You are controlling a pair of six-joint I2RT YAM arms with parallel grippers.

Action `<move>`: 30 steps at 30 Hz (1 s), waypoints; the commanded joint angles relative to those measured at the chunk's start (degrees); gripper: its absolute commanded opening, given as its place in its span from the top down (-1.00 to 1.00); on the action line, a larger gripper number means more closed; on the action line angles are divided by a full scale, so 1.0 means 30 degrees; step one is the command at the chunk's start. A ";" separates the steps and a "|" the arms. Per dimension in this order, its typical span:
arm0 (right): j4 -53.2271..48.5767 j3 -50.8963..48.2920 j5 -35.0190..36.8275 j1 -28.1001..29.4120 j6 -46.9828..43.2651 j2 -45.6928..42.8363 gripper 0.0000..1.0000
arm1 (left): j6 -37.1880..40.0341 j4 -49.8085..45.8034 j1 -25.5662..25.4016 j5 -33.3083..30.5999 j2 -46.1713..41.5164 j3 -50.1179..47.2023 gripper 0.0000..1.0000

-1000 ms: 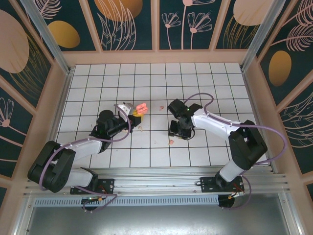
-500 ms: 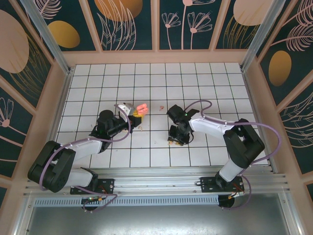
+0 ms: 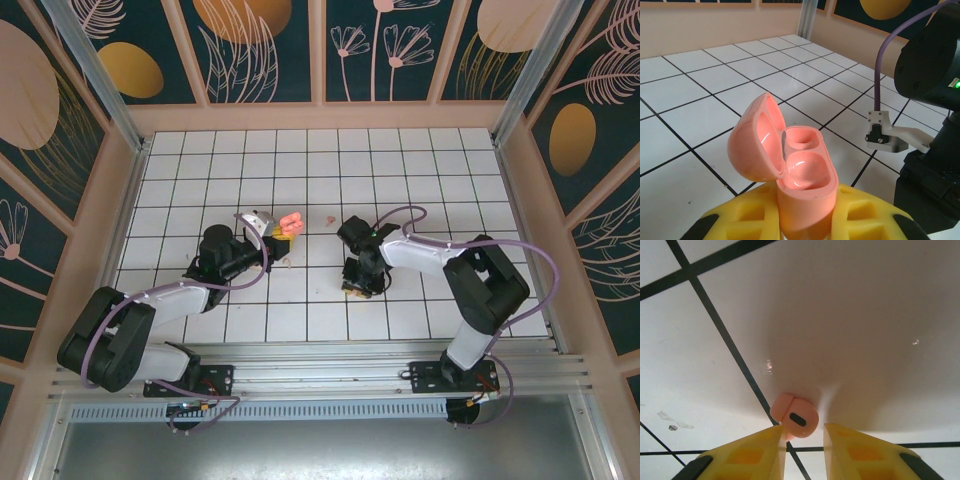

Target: Insert wireless bluetooth earbuds into charging case

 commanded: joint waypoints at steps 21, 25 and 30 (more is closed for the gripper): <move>-0.0092 0.0321 0.2240 -0.0611 -0.3309 -0.1129 0.37 | 0.0579 0.0339 0.0129 0.1350 0.0663 0.0671 0.74; -0.0164 0.0677 0.1732 -0.0669 -0.3239 -0.0841 0.33 | 0.0543 0.0347 0.0121 0.1302 0.0699 0.0791 0.74; -0.0484 0.1322 0.1716 -0.0640 -0.3412 0.0015 0.30 | 0.0506 0.0318 0.0121 0.1387 0.0832 0.0955 0.74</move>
